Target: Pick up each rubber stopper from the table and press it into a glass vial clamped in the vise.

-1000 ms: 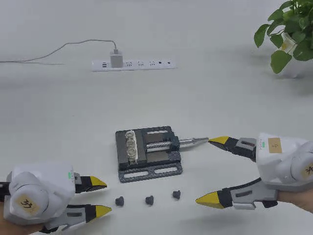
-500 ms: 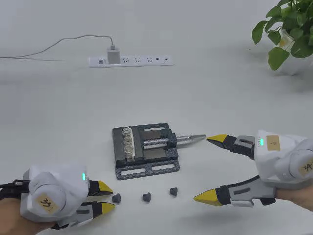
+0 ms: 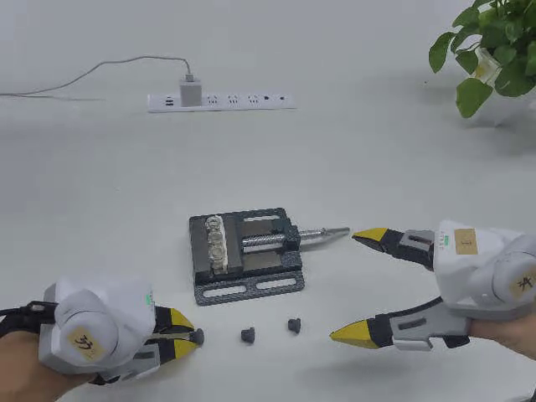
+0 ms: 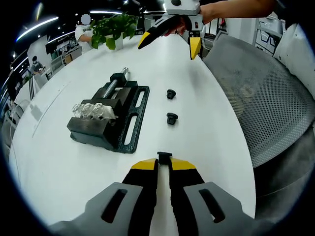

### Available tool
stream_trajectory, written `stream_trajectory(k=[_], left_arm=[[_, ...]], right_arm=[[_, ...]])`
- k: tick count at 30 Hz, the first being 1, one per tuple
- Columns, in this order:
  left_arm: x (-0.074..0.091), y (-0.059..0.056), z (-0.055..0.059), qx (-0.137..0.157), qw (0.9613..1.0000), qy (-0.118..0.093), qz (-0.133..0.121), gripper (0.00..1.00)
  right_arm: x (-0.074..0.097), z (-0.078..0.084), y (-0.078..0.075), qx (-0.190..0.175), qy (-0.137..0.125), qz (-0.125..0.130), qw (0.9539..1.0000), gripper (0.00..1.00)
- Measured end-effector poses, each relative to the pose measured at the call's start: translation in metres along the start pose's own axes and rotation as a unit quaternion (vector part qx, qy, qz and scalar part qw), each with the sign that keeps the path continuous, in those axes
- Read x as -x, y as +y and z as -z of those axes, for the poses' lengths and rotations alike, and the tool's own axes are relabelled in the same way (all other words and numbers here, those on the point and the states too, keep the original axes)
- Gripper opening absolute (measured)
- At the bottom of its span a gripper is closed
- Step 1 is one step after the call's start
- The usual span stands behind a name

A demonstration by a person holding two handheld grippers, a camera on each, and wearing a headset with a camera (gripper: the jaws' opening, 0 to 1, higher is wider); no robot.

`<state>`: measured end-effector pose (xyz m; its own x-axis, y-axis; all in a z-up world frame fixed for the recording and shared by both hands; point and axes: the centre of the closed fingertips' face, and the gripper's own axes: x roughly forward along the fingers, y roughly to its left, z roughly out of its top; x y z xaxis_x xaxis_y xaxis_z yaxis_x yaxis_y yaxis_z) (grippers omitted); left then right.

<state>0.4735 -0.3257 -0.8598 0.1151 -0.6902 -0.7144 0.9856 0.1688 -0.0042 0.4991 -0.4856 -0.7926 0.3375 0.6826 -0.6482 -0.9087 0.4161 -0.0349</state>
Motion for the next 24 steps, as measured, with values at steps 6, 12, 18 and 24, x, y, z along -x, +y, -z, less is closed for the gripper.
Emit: stream_trajectory(k=[6,12,18,24], left_arm=[[0.0,0.0,0.001,-0.001,1.0,-0.001,-0.002,0.05],[0.0,0.002,-0.001,0.013,0.9998,-0.009,-0.009,0.05],[0.009,0.008,-0.019,0.051,0.9972,-0.05,-0.022,0.05],[0.023,0.007,-0.051,0.065,0.9928,-0.098,-0.025,0.04]], right_arm=[[-0.002,-0.002,0.001,0.0,-0.001,-0.002,1.0,0.8],[-0.003,-0.007,0.004,0.0,-0.004,-0.006,1.0,0.78],[0.0,-0.031,0.006,-0.009,-0.028,-0.01,0.9995,0.72],[0.0,-0.065,0.016,-0.012,-0.048,-0.04,0.998,0.61]])
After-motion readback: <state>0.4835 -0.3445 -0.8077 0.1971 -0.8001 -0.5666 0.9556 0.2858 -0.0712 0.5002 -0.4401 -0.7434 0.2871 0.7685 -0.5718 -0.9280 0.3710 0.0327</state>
